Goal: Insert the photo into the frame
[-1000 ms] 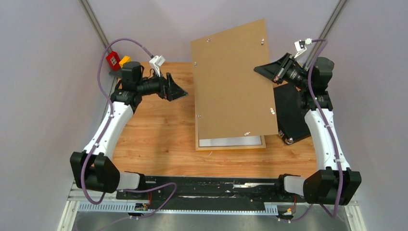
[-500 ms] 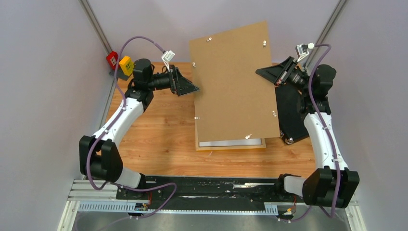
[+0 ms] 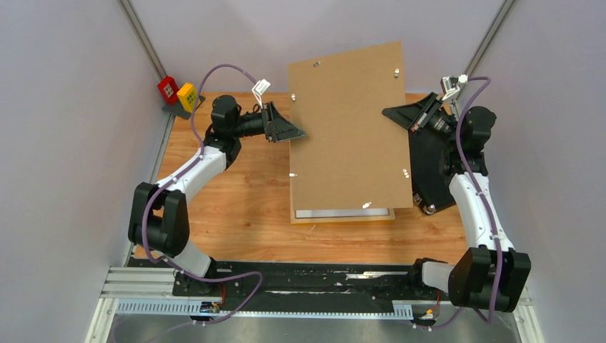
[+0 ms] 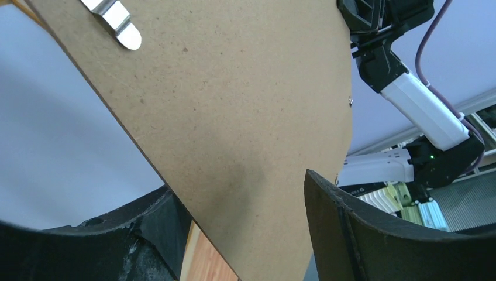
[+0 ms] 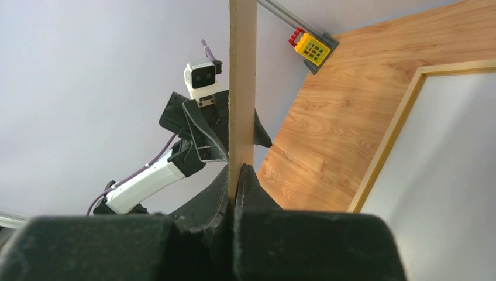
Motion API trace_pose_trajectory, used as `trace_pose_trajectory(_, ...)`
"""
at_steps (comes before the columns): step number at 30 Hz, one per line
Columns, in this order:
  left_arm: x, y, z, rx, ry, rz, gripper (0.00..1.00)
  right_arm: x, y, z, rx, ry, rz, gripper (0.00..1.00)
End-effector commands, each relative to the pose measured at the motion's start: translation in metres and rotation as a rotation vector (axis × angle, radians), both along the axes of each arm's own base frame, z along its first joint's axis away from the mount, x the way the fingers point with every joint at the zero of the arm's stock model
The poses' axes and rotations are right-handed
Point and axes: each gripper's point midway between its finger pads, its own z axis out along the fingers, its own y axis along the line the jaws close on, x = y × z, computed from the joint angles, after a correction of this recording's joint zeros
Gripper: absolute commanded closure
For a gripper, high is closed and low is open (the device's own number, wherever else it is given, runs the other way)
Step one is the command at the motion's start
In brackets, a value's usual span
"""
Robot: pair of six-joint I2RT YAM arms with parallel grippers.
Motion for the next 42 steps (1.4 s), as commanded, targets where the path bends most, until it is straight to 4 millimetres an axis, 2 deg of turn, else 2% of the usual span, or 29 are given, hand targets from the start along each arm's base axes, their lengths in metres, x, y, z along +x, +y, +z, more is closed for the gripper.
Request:
trace_pose_trajectory(1, -0.011, -0.004, 0.023, -0.059, -0.057, -0.035, 0.28, -0.001, -0.004, 0.024, 0.030, -0.096, -0.044, 1.00)
trace_pose_trajectory(7, -0.015, -0.005, 0.026, -0.077, -0.041, -0.044, 0.47, 0.007, -0.008, 0.012, 0.044, -0.079, -0.075, 1.00)
trace_pose_trajectory(18, -0.014, -0.007, 0.034, -0.111, -0.020, -0.058, 0.58, 0.013, -0.007, -0.014, 0.033, -0.053, -0.103, 1.00)
trace_pose_trajectory(24, -0.016, -0.009, 0.036, -0.119, -0.014, -0.067, 0.75, 0.017, -0.004, -0.025, 0.020, -0.044, -0.107, 1.00)
trace_pose_trajectory(27, -0.017, -0.010, 0.036, -0.120, -0.013, -0.075, 0.75, 0.019, -0.001, -0.031, 0.012, -0.038, -0.104, 1.00)
trace_pose_trajectory(34, -0.022, -0.011, 0.040, -0.130, -0.010, -0.096, 0.66, 0.021, 0.000, -0.038, 0.000, -0.038, -0.112, 1.00)
trace_pose_trajectory(42, -0.029, -0.013, 0.044, -0.131, -0.018, -0.116, 0.72, 0.021, 0.000, -0.038, -0.001, -0.043, -0.114, 1.00)
